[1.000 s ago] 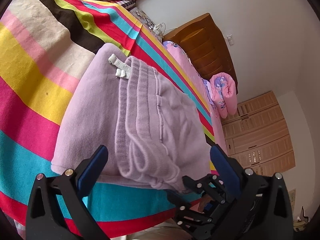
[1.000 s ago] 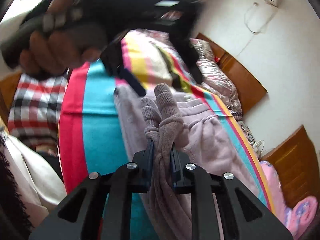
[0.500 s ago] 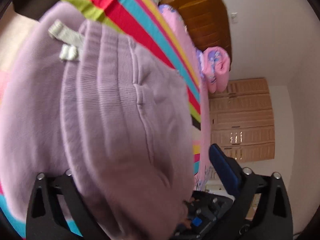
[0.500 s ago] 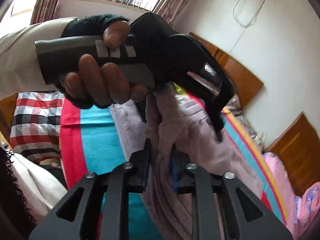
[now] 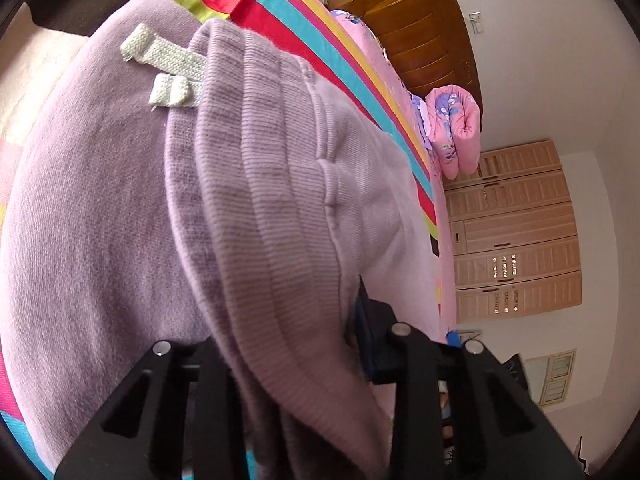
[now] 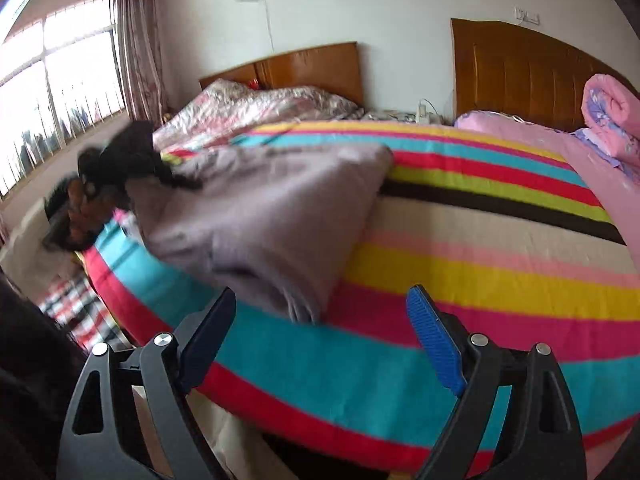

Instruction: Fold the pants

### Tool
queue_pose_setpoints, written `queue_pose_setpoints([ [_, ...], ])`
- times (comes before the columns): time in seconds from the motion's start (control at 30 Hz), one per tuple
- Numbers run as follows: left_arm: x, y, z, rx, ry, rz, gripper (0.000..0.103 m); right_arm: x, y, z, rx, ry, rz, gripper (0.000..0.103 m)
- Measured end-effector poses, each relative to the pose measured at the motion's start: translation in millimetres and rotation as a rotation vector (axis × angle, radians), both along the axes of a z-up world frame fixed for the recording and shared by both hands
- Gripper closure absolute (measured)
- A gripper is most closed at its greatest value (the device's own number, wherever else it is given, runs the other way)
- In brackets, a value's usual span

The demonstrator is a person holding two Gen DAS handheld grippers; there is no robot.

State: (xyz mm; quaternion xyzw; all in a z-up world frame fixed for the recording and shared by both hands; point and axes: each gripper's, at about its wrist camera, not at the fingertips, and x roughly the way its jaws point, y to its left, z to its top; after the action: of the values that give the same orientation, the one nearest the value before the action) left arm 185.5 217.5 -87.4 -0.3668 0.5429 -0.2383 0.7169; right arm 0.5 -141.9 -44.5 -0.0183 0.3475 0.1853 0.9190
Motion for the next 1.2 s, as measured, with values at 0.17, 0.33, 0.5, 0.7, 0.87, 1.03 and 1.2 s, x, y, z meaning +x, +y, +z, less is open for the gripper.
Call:
queue_pose_setpoints([
  [0.17,1,-6,7,0.036,-0.010,-0.001,0.070,21,20,-14,-0.018,-0.012,-0.043,0.021],
  [0.33,-4,-26,44,0.116,-0.079,0.021,0.076,42,27,-23,-0.117,-0.038,-0.127,0.021],
  [0.5,1,-54,135,0.178,-0.303,-0.054,0.080,37,43,-28,-0.268,-0.069,-0.108,0.021],
  [0.7,-6,-12,138,0.205,-0.375,-0.030,0.080,39,45,-34,-0.278,-0.074,-0.124,0.017],
  [0.87,-29,62,0,-0.067,-0.188,0.145,0.079,44,39,-32,-0.256,-0.044,-0.118,0.015],
  [1.03,-32,50,18,0.052,-0.226,0.156,0.079,48,45,-26,-0.274,-0.027,-0.127,0.015],
  [1.2,-39,33,62,0.177,-0.301,0.127,0.080,47,45,-31,-0.250,-0.007,-0.123,0.015],
])
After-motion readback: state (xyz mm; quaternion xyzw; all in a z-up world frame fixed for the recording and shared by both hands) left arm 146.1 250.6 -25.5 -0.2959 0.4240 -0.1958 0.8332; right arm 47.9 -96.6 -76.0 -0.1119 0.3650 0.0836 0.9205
